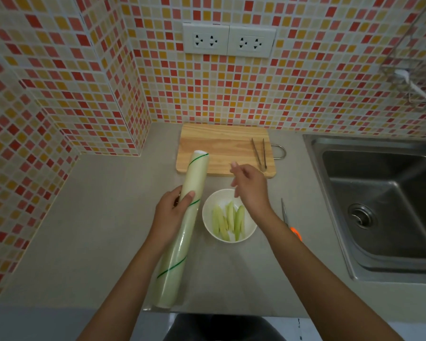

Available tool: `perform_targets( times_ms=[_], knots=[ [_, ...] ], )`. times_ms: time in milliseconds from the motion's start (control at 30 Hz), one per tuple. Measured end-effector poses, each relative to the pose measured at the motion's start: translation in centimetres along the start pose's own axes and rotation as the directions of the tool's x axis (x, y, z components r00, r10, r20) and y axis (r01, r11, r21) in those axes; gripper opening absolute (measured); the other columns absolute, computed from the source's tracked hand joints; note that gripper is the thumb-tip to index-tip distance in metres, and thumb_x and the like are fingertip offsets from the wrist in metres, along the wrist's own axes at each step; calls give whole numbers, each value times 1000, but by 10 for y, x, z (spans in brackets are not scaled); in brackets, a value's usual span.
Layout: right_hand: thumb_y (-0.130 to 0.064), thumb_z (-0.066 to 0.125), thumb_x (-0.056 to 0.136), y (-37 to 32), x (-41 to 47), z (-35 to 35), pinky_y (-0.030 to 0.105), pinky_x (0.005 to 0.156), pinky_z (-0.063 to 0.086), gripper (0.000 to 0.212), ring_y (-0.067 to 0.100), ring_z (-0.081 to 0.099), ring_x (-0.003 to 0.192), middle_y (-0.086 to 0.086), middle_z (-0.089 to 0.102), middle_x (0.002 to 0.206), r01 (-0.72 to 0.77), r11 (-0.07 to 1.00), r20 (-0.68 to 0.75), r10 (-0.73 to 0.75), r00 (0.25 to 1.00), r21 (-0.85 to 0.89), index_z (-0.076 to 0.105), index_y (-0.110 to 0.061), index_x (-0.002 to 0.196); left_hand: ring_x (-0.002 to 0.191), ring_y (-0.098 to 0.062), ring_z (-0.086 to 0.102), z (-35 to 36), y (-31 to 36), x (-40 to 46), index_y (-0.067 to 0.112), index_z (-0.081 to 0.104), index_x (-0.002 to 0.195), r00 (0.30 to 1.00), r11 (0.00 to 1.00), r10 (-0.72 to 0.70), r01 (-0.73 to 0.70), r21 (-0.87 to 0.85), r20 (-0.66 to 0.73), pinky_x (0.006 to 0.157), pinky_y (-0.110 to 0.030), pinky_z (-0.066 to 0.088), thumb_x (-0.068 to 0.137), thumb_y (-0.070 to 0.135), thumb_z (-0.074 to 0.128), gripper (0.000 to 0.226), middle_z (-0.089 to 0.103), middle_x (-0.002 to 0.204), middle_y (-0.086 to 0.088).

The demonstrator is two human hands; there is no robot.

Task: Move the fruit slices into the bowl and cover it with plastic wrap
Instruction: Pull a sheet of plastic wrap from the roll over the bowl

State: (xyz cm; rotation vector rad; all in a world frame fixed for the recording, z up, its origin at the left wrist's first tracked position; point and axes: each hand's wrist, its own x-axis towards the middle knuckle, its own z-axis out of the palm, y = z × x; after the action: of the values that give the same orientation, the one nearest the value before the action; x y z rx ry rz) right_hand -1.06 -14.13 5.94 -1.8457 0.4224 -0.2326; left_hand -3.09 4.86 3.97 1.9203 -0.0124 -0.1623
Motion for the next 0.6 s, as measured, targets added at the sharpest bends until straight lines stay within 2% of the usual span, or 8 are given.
perform_targets(
  times_ms=[67, 167, 233, 367, 467, 533, 600],
  knots=[
    [-45, 47, 95, -9, 9, 13, 18, 52, 45, 42, 11, 52, 46, 2, 60, 67, -32, 999, 70, 33, 997, -8, 61, -5, 91, 82, -25, 62, 9, 8, -4, 21, 68, 96, 1000, 999, 9, -9, -38, 4, 74, -37, 48, 95, 33, 56, 17, 64, 91, -17],
    [-51, 40, 96, -15, 17, 26, 36, 67, 51, 45, 18, 56, 52, 1, 60, 72, -56, 997, 114, 61, 992, -46, 55, -9, 99, 81, -26, 62, 20, 13, -7, 20, 67, 95, 1000, 998, 23, -22, -59, 11, 72, -34, 46, 97, 31, 53, 18, 65, 88, -16],
    [-50, 37, 97, -16, 20, 31, 43, 71, 53, 44, 24, 59, 55, 2, 60, 74, -54, 996, 116, 63, 991, -76, 53, -9, 99, 80, -27, 61, 23, 14, -8, 18, 67, 94, 999, 998, 34, -34, -55, 13, 70, -31, 45, 98, 31, 52, 20, 65, 86, -15],
    [-43, 36, 99, -16, 18, 36, 55, 77, 52, 39, 35, 64, 80, 10, 62, 84, -30, 989, 112, 46, 993, -142, 50, -7, 94, 74, -20, 59, 27, 15, -11, 18, 65, 90, 999, 996, 32, -32, -80, 2, 69, -32, 44, 99, 33, 49, 23, 64, 81, -13],
    [-31, 35, 101, -14, 16, 37, 57, 72, 52, 30, 36, 62, 82, 11, 59, 80, 26, 982, 101, -7, 995, -187, 46, -7, 86, 62, -9, 49, 31, 14, -13, 16, 56, 77, 1000, 998, 14, -15, -65, -17, 63, -29, 39, 99, 35, 48, 30, 53, 69, -6],
    [-28, 35, 101, -14, 16, 36, 57, 72, 52, 29, 37, 61, 80, 14, 60, 81, 32, 978, 94, -13, 996, -205, 47, -6, 87, 63, -11, 47, 33, 13, -13, 20, 51, 72, 1000, 999, 4, -5, -38, -28, 63, -31, 38, 99, 37, 47, 32, 50, 68, -1],
    [-32, 34, 101, -15, 15, 35, 55, 72, 53, 31, 34, 62, 78, 10, 60, 79, 39, 973, 89, -19, 996, -228, 47, -7, 89, 69, -19, 52, 34, 10, -14, 22, 52, 76, 999, 1000, 2, -1, 18, -33, 67, -36, 40, 99, 41, 45, 31, 54, 74, -5]
  ],
)
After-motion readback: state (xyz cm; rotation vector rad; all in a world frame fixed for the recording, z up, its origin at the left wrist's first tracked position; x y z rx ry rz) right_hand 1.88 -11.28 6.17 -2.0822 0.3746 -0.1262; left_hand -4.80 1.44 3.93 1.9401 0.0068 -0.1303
